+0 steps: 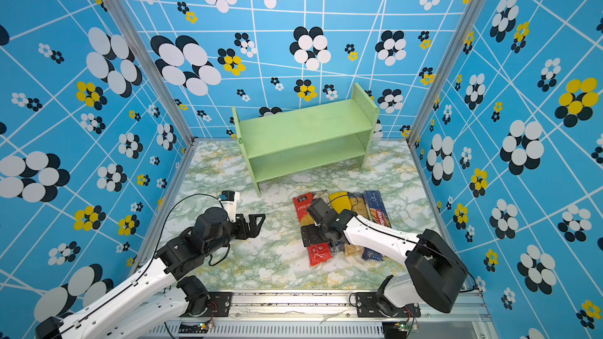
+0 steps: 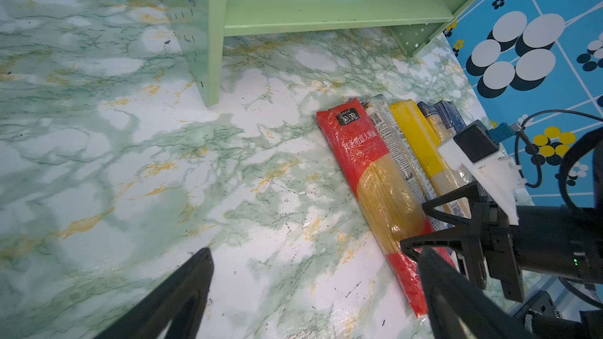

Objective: Arrange pasta packages on shelves
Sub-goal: Move the pasta bag to the center of the table.

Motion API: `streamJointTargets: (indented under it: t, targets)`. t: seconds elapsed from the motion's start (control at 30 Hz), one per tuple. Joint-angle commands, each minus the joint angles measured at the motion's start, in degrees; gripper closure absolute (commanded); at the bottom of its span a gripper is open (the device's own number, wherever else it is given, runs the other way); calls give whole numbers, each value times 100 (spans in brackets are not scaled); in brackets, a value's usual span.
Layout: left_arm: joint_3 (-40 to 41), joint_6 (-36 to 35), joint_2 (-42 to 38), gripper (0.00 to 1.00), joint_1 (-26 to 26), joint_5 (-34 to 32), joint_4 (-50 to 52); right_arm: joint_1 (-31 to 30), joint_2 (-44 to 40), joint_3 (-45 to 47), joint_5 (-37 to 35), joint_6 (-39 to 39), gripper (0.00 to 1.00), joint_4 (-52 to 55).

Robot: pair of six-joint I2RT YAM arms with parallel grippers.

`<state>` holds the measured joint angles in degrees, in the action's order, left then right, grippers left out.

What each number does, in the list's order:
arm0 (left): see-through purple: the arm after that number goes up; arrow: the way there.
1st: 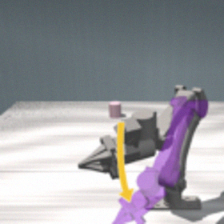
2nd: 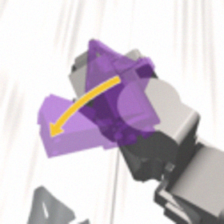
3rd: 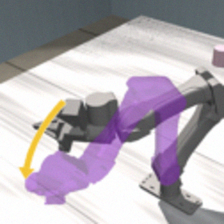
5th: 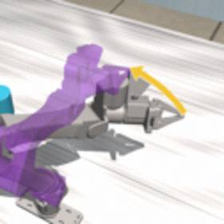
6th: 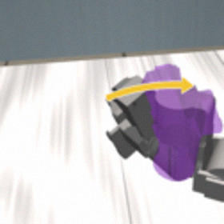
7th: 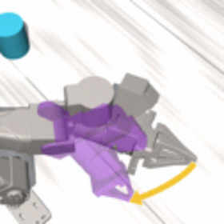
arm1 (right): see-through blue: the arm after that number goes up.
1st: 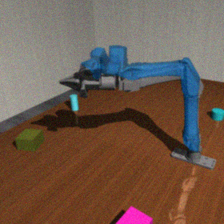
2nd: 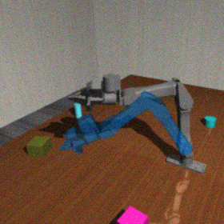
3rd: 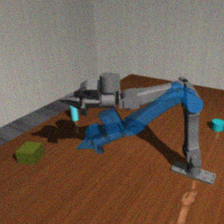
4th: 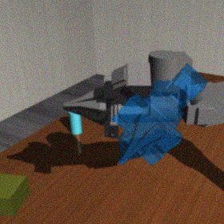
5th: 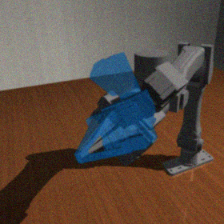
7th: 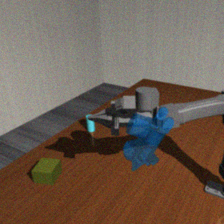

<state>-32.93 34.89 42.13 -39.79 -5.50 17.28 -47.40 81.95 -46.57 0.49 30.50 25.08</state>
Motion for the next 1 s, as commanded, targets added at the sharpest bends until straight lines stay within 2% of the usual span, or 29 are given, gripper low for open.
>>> streamJointTargets:
  t: [0.0,0.6,0.97]
  targets:
    - [67,13,-47,1,59,99,-146,-97,192,-141,-62,7,4,8]
    - [147,215,-1,1,86,107,-216,-288,812,-146,-82,-207,13,-121]
    - [150,254,129,1,131,134,-299,-392,1176,-305,-490,-306,18,115]
